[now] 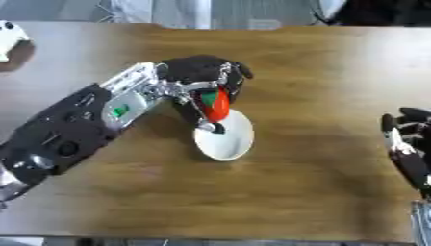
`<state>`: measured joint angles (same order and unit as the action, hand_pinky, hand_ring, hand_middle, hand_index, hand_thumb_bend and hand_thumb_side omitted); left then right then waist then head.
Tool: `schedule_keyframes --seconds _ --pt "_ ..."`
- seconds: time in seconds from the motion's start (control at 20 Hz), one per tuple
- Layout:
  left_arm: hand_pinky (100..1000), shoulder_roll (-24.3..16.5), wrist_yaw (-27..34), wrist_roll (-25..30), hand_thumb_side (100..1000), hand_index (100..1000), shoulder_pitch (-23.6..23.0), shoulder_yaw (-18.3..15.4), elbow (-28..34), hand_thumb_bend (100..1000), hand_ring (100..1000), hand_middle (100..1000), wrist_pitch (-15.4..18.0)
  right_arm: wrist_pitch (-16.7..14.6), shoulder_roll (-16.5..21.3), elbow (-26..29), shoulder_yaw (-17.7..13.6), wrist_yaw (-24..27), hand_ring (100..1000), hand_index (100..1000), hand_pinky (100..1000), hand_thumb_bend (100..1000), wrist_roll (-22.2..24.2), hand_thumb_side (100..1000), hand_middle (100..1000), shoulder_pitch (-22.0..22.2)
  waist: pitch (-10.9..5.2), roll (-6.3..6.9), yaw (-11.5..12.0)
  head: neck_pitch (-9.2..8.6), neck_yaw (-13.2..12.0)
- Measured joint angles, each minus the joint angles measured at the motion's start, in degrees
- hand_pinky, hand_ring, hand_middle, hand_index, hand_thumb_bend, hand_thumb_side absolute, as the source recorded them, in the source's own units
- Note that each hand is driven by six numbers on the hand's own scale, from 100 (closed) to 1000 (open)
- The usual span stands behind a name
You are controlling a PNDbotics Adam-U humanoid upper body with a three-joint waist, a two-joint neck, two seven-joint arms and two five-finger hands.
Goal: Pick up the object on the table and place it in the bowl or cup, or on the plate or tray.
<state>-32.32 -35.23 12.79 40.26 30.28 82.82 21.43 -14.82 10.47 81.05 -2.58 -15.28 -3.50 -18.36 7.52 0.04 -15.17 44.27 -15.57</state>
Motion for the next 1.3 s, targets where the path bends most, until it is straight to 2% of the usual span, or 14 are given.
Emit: schedule_keyframes --seconds 0.1,0.2,0.25,0.3,0.35,0.45,0.5,0.55,0.6,0.75,0.8,0.85,0.95,1.3 --pt "708 0.2 0.1 0.4 116 417 0.1 0.3 0.0 547 922 473 0.3 -0.1 0.2 -0.2 -0.2 -0.4 441 706 166 478 -0.4 454 530 -0.1 -0.04 0.12 0.0 0.00 0.0" --pt "777 0.5 0.2 0.7 202 437 0.1 0.6 0.1 587 965 503 0.7 0.0 0.2 -0.3 -0.3 -0.6 441 706 166 478 -0.5 454 530 -0.1 -0.11 0.16 0.0 0.00 0.3" --pt "894 0.7 0.3 0.8 349 472 0.1 0.7 0.1 633 1000 556 0.9 0.0 0.2 -0.4 -0.3 -0.6 441 706 166 478 -0.5 454 530 -0.1 -0.13 0.16 0.0 0.00 0.5" --pt "877 0.7 0.5 0.7 329 466 0.1 0.8 0.2 628 1000 547 1.3 0.1 0.2 -0.5 -0.4 -0.7 441 706 166 478 -0.5 454 530 -0.1 -0.13 0.17 0.0 0.00 0.5" --pt "942 0.7 0.5 0.6 387 488 0.1 0.8 0.2 637 964 551 1.6 0.1 0.2 -0.5 -0.4 -0.7 441 706 166 478 -0.6 454 530 -0.1 -0.13 0.17 0.0 0.00 0.5" --pt "941 0.7 0.7 0.4 396 492 0.1 0.8 0.2 634 851 535 2.1 0.0 0.2 -0.6 -0.4 -0.8 440 706 165 478 -0.6 454 530 -0.1 -0.13 0.17 0.0 0.00 0.5" --pt "940 0.7 0.8 0.3 391 490 0.1 0.8 0.2 634 866 532 2.3 0.0 0.2 -0.6 -0.4 -0.8 440 706 165 478 -0.7 454 530 -0.1 -0.13 0.17 0.0 0.00 0.5" --pt "974 0.7 0.8 0.2 469 517 0.1 0.8 0.1 656 801 577 2.4 0.0 0.2 -0.7 -0.4 -0.8 440 706 165 478 -0.7 454 529 -0.1 -0.13 0.17 0.0 0.00 0.5" --pt "983 0.7 1.0 0.1 491 526 0.1 0.8 0.1 662 795 590 2.6 0.0 0.2 -0.7 -0.4 -0.9 440 706 165 478 -0.7 455 529 -0.1 -0.13 0.17 0.0 0.00 0.6" --pt "1000 0.7 1.2 -0.2 600 576 0.1 0.8 0.1 688 830 659 3.0 -0.1 0.2 -0.9 -0.4 -0.9 440 705 165 478 -0.8 455 529 -0.1 -0.16 0.17 0.1 0.01 1.0" --pt "1000 0.7 1.4 -0.2 574 562 0.1 0.9 0.2 680 820 641 3.2 -0.1 0.2 -0.9 -0.4 -1.0 440 705 165 478 -0.8 455 529 -0.1 -0.17 0.17 0.1 0.01 1.0" --pt "1000 0.7 1.5 -0.2 664 614 0.1 1.0 0.3 714 857 706 3.4 -0.1 0.2 -0.9 -0.4 -1.0 440 705 165 479 -0.8 455 529 -0.1 -0.18 0.17 0.1 0.01 1.0" --pt "1000 0.7 1.7 -0.2 732 640 0.1 1.0 0.5 748 886 742 3.6 -0.1 0.2 -0.9 -0.4 -1.0 439 705 165 479 -0.8 455 529 -0.1 -0.19 0.17 0.1 0.01 1.0" --pt "1000 0.6 2.3 -0.3 826 684 0.1 1.0 0.6 783 905 776 4.4 -0.1 0.2 -1.0 -0.4 -1.0 439 704 164 479 -0.8 454 528 -0.1 -0.35 0.17 0.2 0.01 1.0"
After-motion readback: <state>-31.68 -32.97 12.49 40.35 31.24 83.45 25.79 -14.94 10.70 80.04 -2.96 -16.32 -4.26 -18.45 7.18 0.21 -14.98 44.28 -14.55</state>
